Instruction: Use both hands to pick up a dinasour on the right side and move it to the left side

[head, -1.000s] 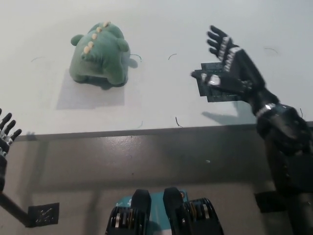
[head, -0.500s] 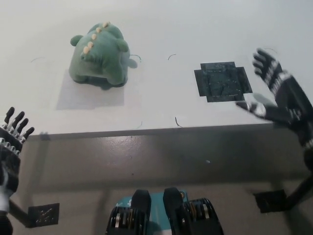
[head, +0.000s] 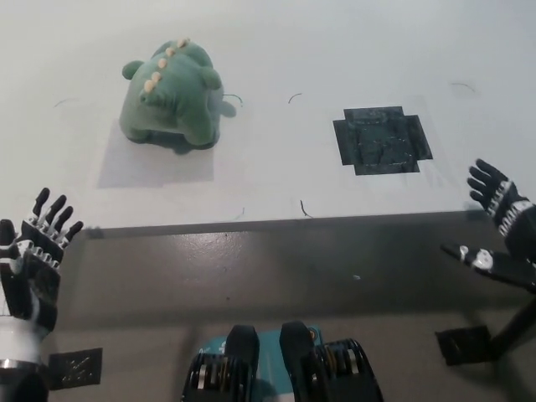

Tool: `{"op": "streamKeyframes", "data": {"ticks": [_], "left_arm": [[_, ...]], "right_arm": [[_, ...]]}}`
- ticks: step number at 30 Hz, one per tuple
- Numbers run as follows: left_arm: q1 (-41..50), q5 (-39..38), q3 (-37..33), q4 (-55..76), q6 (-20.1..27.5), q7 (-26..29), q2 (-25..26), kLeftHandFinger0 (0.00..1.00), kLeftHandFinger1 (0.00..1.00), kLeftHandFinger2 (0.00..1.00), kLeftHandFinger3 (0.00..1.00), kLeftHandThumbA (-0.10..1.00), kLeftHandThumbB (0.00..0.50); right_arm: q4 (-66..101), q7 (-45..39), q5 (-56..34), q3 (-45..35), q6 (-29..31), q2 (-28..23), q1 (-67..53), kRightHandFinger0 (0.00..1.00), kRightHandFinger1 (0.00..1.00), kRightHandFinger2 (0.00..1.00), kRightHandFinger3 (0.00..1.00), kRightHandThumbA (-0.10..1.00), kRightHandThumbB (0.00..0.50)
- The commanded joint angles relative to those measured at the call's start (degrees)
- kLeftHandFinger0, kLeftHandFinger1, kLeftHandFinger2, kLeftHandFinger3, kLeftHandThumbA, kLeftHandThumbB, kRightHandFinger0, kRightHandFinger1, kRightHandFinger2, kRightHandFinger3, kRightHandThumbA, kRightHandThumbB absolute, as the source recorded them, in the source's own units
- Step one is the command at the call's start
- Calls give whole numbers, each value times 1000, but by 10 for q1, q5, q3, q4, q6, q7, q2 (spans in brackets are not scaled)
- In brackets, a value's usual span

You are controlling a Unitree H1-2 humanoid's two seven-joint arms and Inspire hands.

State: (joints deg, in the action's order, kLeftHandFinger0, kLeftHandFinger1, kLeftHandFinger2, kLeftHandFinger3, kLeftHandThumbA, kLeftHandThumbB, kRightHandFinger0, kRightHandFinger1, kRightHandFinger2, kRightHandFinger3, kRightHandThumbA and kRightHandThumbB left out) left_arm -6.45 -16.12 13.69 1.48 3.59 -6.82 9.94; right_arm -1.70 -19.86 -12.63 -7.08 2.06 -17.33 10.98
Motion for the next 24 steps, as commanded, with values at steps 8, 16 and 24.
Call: {"op": "streamKeyframes", "data": {"ticks": [8,16,24], "left_arm": [[4,0,-17,4,39,-5,-12,1000,1000,1000,1000,1000,381],[44,5,-24,30,38,-12,-9,1000,1000,1000,1000,1000,415],[118,5,-43,65,30,-18,-17,1000,1000,1000,1000,1000,444]], "right_arm": [[48,-4,-25,-25,53,-18,-59,1000,1000,1000,1000,1000,178],[61,7,-32,-48,54,-16,-92,1000,1000,1000,1000,1000,191],[74,-4,-40,-55,67,-15,-159,1000,1000,1000,1000,1000,175]]}}
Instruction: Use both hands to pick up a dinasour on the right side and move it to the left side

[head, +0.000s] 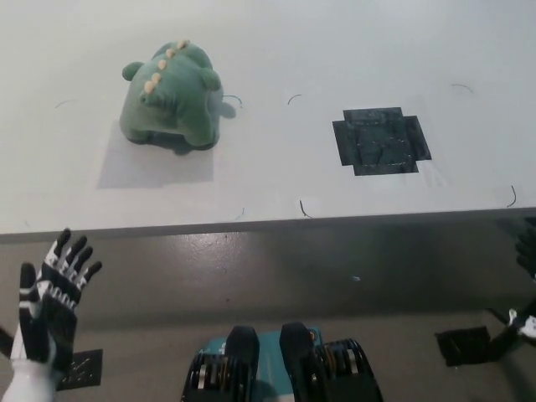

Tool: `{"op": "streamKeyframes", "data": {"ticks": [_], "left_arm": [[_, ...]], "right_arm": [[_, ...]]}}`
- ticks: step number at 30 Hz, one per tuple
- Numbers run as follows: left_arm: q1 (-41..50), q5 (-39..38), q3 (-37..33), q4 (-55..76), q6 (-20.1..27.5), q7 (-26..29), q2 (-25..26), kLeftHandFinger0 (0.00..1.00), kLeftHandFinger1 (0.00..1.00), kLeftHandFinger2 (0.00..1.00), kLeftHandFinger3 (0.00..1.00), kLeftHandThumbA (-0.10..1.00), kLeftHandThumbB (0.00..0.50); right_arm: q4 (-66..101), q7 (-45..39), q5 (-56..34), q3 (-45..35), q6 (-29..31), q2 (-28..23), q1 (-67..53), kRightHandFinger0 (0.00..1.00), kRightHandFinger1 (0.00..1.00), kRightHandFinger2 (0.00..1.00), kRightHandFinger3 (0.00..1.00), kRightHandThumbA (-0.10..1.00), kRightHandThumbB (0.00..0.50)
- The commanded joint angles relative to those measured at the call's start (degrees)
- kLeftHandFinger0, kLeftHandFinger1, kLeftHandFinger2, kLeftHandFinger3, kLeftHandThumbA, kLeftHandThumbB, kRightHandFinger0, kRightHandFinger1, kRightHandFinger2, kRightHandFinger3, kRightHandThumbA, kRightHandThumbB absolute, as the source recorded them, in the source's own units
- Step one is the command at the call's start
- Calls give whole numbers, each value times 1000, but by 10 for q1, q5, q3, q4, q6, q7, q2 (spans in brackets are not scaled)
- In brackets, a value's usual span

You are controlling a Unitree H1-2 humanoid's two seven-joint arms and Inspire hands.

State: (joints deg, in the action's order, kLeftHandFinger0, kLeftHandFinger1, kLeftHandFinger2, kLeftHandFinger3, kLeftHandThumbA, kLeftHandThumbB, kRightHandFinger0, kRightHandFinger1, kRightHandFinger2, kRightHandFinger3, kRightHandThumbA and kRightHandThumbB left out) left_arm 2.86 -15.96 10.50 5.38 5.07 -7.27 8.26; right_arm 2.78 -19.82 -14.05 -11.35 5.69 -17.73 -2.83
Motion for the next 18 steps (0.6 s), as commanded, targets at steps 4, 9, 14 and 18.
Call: {"op": "streamKeyframes", "data": {"ticks": [4,9,14,18], "left_arm": [[46,1,-21,26,19,-17,-2,1000,1000,1000,1000,1000,447],[65,5,-30,29,20,-16,-1,1000,1000,1000,1000,1000,456],[81,5,-35,34,28,-17,-2,1000,1000,1000,1000,1000,443],[89,16,-37,39,36,-14,-1,1000,1000,1000,1000,1000,423]], "right_arm": [[42,-2,-33,-11,15,-10,-37,1000,1000,1000,1000,1000,207],[53,-1,-33,-7,10,-11,-53,1000,1000,1000,1000,997,192],[58,0,-32,-7,10,-13,-62,1000,1000,1000,1000,994,206],[63,2,-29,-7,11,-12,-68,1000,1000,1000,1000,996,210]]}}
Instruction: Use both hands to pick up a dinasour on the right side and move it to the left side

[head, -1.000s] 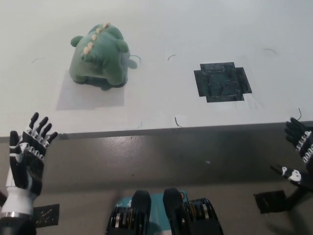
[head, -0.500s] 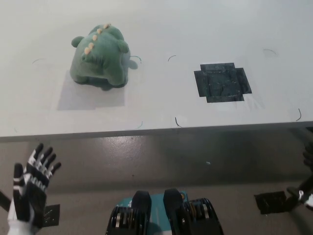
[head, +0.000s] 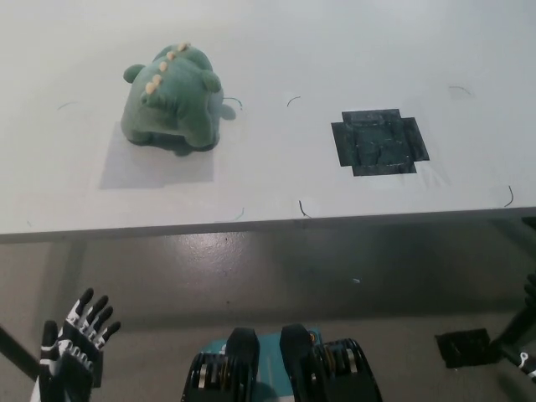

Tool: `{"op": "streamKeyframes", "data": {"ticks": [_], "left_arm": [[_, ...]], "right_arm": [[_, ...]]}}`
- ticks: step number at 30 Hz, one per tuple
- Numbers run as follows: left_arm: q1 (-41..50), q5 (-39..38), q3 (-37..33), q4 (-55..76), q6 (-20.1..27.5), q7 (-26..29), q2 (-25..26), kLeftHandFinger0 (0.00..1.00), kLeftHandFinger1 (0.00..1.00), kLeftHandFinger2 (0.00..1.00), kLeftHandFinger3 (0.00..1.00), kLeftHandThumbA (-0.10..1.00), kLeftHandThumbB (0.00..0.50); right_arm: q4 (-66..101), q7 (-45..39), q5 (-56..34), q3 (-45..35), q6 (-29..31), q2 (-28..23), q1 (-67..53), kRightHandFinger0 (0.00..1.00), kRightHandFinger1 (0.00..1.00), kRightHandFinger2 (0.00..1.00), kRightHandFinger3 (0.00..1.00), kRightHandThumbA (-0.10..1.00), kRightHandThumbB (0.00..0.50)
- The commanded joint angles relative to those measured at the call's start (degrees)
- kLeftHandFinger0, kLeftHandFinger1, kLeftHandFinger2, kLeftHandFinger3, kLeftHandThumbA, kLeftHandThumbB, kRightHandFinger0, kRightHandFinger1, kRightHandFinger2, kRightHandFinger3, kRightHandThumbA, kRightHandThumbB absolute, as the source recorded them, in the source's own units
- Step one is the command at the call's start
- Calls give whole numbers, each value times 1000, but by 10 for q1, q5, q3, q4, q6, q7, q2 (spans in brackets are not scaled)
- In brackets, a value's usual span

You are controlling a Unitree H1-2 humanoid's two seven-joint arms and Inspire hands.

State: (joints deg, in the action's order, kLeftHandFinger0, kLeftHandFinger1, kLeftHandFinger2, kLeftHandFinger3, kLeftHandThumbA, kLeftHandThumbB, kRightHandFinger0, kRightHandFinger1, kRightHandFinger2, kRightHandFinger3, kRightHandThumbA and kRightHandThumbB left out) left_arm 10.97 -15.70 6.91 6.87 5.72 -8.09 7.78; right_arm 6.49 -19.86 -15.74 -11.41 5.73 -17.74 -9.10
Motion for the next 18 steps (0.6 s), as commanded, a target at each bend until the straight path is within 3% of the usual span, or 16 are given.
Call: {"op": "streamKeyframes", "data": {"ticks": [1,6,10,12,15,18], "left_arm": [[8,14,-2,23,31,-7,4,1000,1000,1000,1000,1000,417],[33,12,-8,28,44,-11,-1,1000,1000,1000,1000,1000,392],[87,13,-17,36,59,-19,-6,1000,1000,1000,1000,1000,404],[106,10,-23,35,67,-25,-4,1000,1000,1000,1000,1000,393],[127,8,-26,33,81,-30,-3,1000,1000,1000,1000,1000,383],[139,6,-30,29,90,-34,-4,1000,1000,1000,1000,1000,372]], "right_arm": [[27,3,-12,-6,11,-12,-5,1000,1000,1000,1000,998,218],[32,-1,-8,-5,22,-13,-27,1000,1000,1000,1000,1000,204],[31,15,57,-7,81,-9,-75,1000,1000,1000,1000,1000,134],[37,15,59,-7,76,-11,-93,1000,1000,1000,1000,989,119],[38,10,49,-5,77,-12,-111,1000,1000,1000,1000,1000,156],[39,6,40,-5,73,-16,-122,1000,1000,1000,1000,1000,161]]}}
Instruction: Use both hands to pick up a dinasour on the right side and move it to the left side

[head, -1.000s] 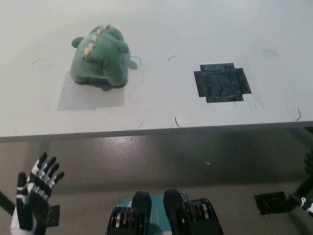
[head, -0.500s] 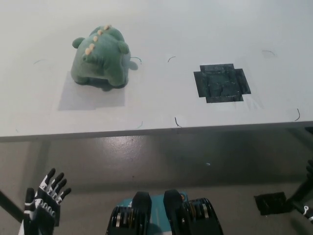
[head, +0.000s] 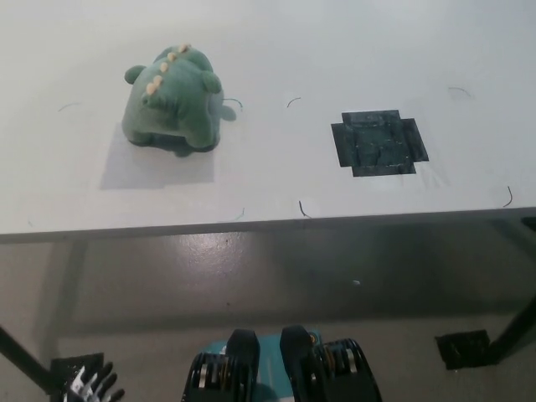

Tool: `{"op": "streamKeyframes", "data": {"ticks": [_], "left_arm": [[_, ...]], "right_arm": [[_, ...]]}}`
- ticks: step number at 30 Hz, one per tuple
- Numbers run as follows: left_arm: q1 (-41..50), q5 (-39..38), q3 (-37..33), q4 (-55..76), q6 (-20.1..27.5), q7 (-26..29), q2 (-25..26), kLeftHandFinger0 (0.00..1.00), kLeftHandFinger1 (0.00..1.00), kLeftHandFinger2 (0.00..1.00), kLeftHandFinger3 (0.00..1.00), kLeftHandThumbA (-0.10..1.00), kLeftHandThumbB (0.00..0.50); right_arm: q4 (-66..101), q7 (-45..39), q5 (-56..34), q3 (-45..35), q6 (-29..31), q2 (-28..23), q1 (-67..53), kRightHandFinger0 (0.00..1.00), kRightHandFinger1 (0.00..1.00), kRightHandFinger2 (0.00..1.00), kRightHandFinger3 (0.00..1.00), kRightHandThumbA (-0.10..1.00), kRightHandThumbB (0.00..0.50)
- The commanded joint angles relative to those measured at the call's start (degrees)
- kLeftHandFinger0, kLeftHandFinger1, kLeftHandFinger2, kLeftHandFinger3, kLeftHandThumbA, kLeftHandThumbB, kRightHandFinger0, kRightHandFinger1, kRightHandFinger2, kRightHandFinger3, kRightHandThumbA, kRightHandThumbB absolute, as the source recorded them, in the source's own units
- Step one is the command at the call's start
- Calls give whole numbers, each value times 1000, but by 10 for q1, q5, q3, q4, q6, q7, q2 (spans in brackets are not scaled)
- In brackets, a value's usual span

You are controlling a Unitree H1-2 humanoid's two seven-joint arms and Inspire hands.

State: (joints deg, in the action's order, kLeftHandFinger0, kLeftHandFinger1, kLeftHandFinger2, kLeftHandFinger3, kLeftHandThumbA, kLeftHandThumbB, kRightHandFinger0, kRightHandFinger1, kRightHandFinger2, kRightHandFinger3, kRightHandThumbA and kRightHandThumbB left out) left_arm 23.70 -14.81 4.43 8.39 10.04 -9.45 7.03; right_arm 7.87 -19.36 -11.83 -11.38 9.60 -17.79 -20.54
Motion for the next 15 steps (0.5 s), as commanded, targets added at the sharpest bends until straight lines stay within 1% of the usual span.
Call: {"op": "streamKeyframes", "data": {"ticks": [1,4,5,7,9,10,12,14,15], "left_arm": [[11,-3,-6,14,46,-20,3,1000,1000,1000,1000,1000,367],[13,-8,-9,16,43,-23,4,1000,1000,1000,1000,1000,377],[14,-8,-10,14,45,-23,4,1000,1000,1000,1000,1000,377],[25,-12,-11,16,45,-23,0,1000,1000,1000,1000,1000,387],[35,-15,-11,17,47,-24,-1,1000,1000,1000,1000,1000,378],[38,-16,-10,17,49,-25,-2,1000,1000,1000,1000,1000,378],[41,-18,-12,16,48,-27,-1,1000,1000,1000,1000,1000,376],[52,-17,-15,15,54,-31,-1,1000,1000,1000,1000,1000,367],[59,-15,-16,16,56,-31,-3,1000,1000,1000,1000,1000,366]], "right_arm": [[28,2,1,-6,30,-16,-8,1000,1000,1000,1000,1000,149],[38,0,-8,-4,20,-17,-15,1000,1000,1000,1000,995,167],[37,0,-8,-4,21,-17,-17,1000,1000,1000,1000,996,167],[44,5,6,-6,29,-17,-26,1000,1000,1000,1000,974,182],[47,7,10,-6,32,-14,-32,1000,1000,1000,1000,954,197],[46,7,11,-5,37,-13,-34,1000,1000,1000,1000,949,196],[37,5,10,-4,43,-15,-28,1000,1000,1000,1000,950,222],[40,3,8,-4,42,-16,-37,1000,1000,1000,1000,947,231],[42,3,10,-4,44,-14,-44,1000,1000,1000,1000,943,224]]}}
